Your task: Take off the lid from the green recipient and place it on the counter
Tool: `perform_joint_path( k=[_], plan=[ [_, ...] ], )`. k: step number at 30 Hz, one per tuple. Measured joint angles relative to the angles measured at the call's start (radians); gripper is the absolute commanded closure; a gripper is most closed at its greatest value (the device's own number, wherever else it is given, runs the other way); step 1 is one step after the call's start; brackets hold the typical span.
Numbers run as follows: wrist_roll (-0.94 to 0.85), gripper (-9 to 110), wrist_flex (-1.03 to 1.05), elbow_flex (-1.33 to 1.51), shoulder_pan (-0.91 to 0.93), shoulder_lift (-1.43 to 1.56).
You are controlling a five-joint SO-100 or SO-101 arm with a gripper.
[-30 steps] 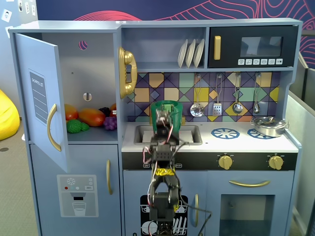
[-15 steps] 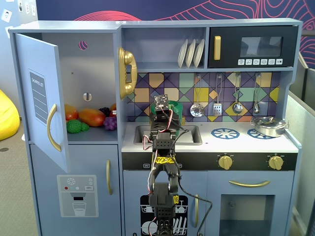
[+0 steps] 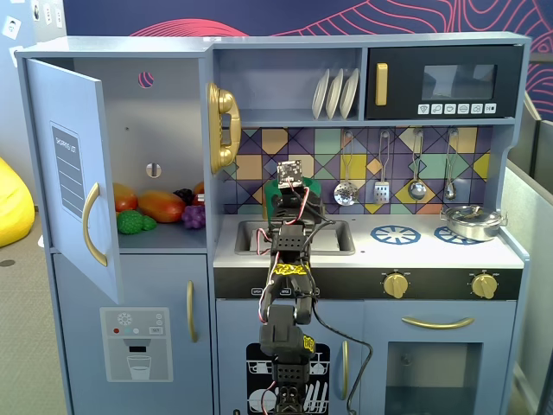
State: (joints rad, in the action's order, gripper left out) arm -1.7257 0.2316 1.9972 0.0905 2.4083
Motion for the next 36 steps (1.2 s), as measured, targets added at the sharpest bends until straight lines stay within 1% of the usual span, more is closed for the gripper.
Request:
perform_joint_path(
  k=[11,18,21,30,36],
  plan=[
    [0.034,75,-0.025,-0.117,-0.002,-0.158],
    [0.046,79,-0.057,-0.118,0.0,-0.172],
    [0.057,82,-0.08,-0.118,-0.002,-0.184],
    [0.058,101,-0.094,-0.118,-0.023,-0.195],
    [0.06,101,-0.13,-0.117,-0.028,-0.199]
  ],
)
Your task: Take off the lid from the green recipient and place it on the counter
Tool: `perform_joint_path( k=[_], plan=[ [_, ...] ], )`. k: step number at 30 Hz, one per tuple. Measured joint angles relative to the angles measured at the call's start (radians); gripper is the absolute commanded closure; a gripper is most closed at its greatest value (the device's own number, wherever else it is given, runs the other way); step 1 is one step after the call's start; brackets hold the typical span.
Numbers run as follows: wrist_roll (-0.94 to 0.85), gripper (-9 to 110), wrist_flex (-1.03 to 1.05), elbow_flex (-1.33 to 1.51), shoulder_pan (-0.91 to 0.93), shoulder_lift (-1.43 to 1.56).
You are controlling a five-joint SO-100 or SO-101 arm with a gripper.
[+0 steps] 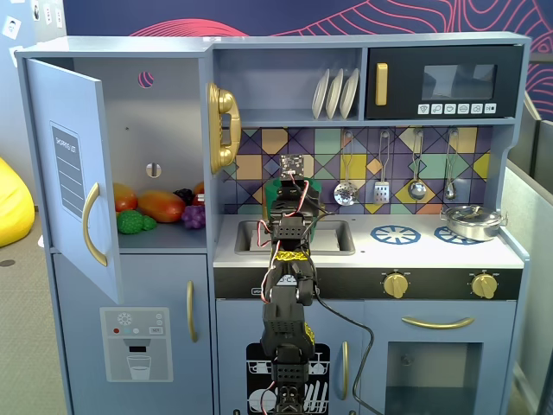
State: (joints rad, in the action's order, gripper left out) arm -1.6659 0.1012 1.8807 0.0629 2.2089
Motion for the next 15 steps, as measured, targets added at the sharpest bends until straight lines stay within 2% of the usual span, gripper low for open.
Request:
perform_joint_path(
  k=[9,15],
  plan=[
    [0.008,101,-0.066,-0.003,0.005,0.0],
    [0.037,101,-0.066,-0.003,0.167,0.0]
  ],
)
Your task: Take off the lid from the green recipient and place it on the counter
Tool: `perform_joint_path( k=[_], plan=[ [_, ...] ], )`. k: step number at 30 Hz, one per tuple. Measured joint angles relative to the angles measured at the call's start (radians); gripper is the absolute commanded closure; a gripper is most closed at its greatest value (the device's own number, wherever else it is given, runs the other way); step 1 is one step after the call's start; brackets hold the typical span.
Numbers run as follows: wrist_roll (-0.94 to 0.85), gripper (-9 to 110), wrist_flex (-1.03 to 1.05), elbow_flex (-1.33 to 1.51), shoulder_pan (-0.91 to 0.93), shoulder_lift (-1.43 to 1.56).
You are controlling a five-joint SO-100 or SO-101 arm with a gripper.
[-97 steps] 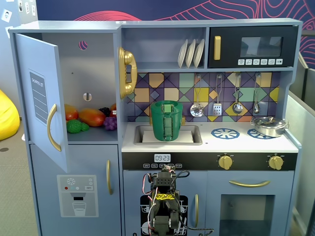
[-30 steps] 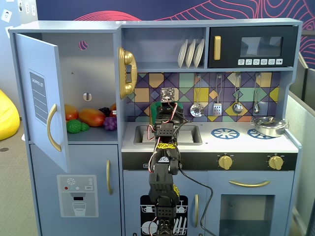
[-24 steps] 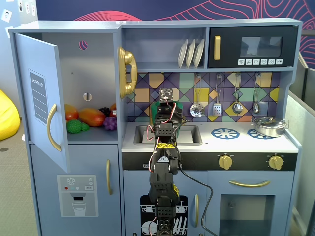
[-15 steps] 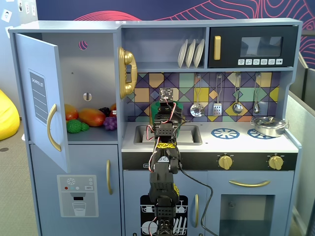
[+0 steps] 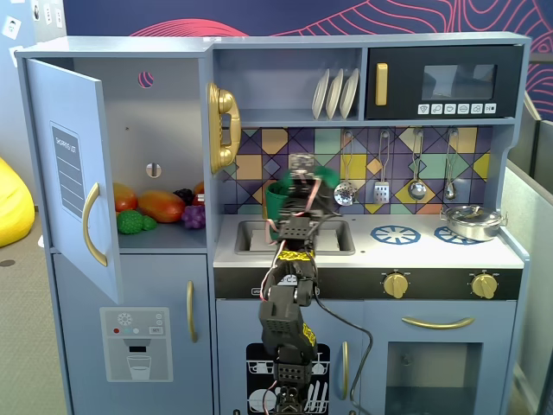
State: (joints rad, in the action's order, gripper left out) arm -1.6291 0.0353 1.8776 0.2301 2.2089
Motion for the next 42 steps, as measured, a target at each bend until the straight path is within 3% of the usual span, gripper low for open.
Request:
perform_joint_path(
  k=[7,13,27,42],
  plan=[
    [0.08,101,0.0,-0.006,0.281,0.0],
    [0.08,101,-0.005,0.046,0.391,0.0],
    [0.034,101,-0.288,0.262,0.413,-0.181],
    [-0.078,101,-0.308,0.282,0.351,-0.23]
  ],
)
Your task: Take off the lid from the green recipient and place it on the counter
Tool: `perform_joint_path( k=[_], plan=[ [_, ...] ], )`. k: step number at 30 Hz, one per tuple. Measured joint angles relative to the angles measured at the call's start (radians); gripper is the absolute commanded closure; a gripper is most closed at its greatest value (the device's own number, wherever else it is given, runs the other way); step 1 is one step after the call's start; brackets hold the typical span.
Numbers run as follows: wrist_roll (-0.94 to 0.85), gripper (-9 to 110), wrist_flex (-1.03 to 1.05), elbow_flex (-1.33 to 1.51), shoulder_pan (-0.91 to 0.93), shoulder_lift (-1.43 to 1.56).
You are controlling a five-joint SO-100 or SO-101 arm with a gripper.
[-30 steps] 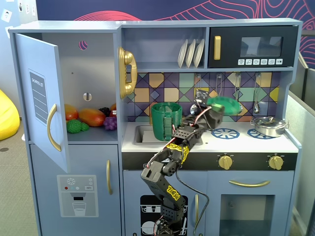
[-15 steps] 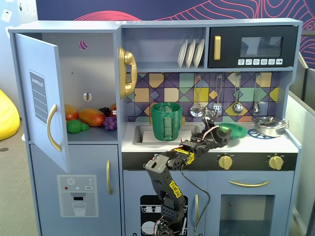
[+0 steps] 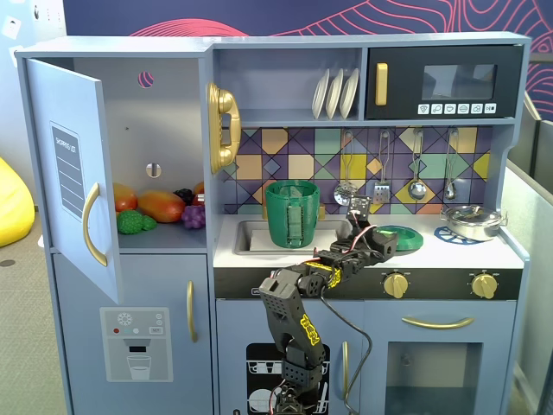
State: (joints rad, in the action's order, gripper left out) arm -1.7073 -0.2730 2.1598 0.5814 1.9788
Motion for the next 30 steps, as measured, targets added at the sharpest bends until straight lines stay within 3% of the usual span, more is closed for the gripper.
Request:
perform_joint_path(
  k=[6,14,18,26,30],
  plan=[
    [0.014,84,-0.002,0.018,0.0,0.0],
    [0.054,84,0.095,0.031,0.0,0.161],
    [0.06,90,0.357,0.031,-0.015,0.394],
    [0.063,101,1.175,0.094,-0.213,0.927],
    [0.032,101,1.391,0.242,-0.31,1.029]
  ],
)
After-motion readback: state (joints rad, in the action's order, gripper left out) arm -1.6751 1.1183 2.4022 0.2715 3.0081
